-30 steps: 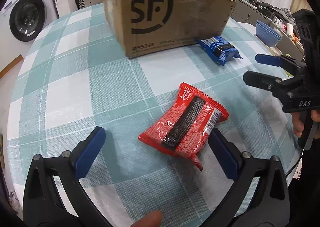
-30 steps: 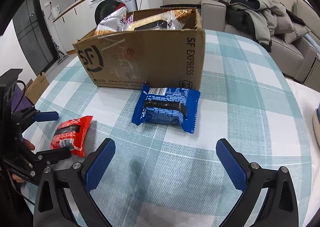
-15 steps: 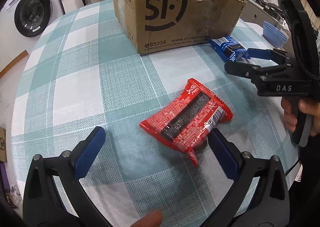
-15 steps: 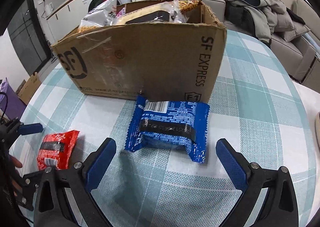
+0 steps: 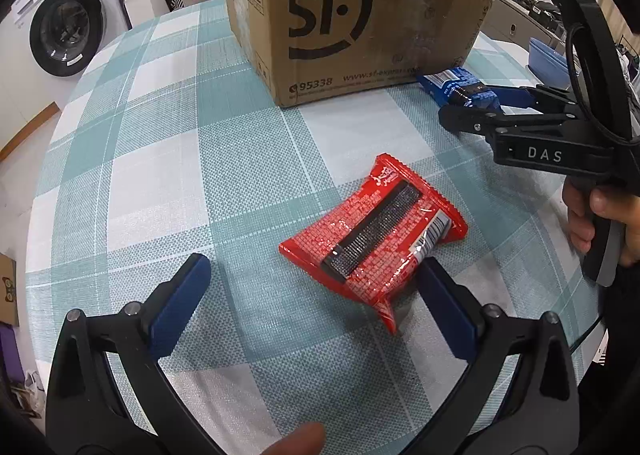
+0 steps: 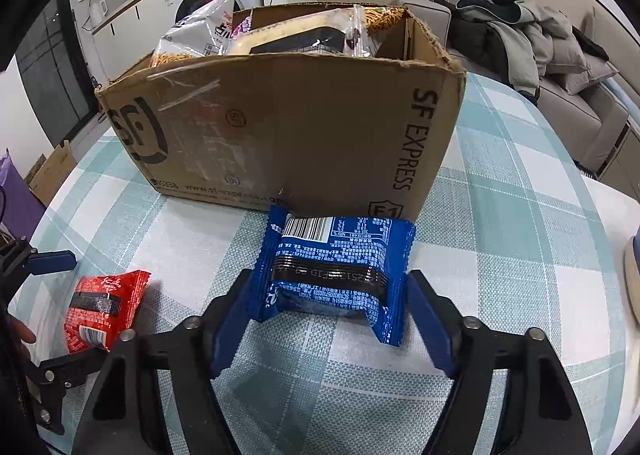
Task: Organize snacks
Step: 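Grasp the blue biscuit pack with the right tool while the left tool grasps the red bar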
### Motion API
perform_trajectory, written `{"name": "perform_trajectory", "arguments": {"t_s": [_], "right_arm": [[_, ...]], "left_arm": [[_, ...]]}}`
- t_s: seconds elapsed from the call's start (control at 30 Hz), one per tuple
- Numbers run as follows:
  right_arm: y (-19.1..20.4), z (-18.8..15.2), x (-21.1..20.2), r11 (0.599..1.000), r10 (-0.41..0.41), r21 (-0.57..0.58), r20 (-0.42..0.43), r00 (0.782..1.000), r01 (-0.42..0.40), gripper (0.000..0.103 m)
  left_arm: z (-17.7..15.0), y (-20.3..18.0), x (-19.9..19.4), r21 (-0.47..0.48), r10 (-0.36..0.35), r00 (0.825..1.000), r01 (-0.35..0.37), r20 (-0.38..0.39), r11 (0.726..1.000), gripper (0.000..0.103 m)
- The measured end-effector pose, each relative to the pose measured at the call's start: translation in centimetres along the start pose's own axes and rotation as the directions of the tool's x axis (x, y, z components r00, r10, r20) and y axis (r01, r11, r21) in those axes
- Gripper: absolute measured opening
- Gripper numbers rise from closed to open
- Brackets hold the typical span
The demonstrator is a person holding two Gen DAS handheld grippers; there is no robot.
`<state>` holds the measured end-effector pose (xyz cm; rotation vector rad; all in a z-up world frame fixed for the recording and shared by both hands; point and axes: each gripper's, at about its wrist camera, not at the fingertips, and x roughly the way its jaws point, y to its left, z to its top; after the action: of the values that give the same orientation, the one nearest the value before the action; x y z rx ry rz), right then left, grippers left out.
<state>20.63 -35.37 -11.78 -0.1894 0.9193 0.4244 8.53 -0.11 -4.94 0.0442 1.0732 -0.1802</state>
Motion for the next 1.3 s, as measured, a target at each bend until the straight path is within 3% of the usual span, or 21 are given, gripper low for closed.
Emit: {"name": "perform_trajectory", "arguments": {"t_s": [0.1, 0.2, 0.6, 1.03, 1.13, 1.23, 1.3], "right_arm": [[0.1, -0.1, -0.5, 1.000, 0.014, -0.008, 0.012, 1.000, -0.014, 0.051], [0.6, -0.5, -0.8, 1.000, 0.017, -0.025, 0.014, 1.000, -0.017, 0.047], [0.9, -3.6, -4.9, 0.994, 0.108, -0.031, 0.091, 0.990, -0.105, 0.046], [0.8, -4.0, -6.8, 0.993, 0.113, -0.046, 0.115, 0.987, -0.108, 0.046], [1.0, -4.0, -6.8, 0.992, 0.116, -0.052, 0.113, 0.987, -0.111, 0.046], [1.0, -4.1, -6.9, 0.992, 0.117, -0.053, 0.115, 0.986, -0.112, 0.046], [0.9, -4.1, -7.0, 0.993, 0.116, -0.050, 0.118, 0.986, -0.111, 0.046]], "left_arm": [[0.0, 0.0, 0.0, 0.002, 0.001, 1.000, -0.001, 0.001, 1.000, 0.102], [-0.1, 0.0, 0.0, 0.004, 0.004, 1.000, -0.004, 0.001, 1.000, 0.102], [-0.1, -0.2, 0.0, 0.015, 0.008, 1.000, -0.008, 0.008, 1.000, 0.102], [0.3, -0.4, 0.2, -0.010, 0.009, 0.999, -0.008, 0.040, 1.000, 0.102], [0.4, -0.2, -0.1, -0.024, -0.019, 0.998, 0.021, 0.067, 0.999, 0.090], [0.4, -0.8, -0.6, 0.008, -0.057, 0.994, 0.056, 0.097, 0.998, 0.063], [0.2, -1.2, -0.9, 0.024, -0.088, 0.990, 0.086, 0.109, 0.996, 0.061]]}}
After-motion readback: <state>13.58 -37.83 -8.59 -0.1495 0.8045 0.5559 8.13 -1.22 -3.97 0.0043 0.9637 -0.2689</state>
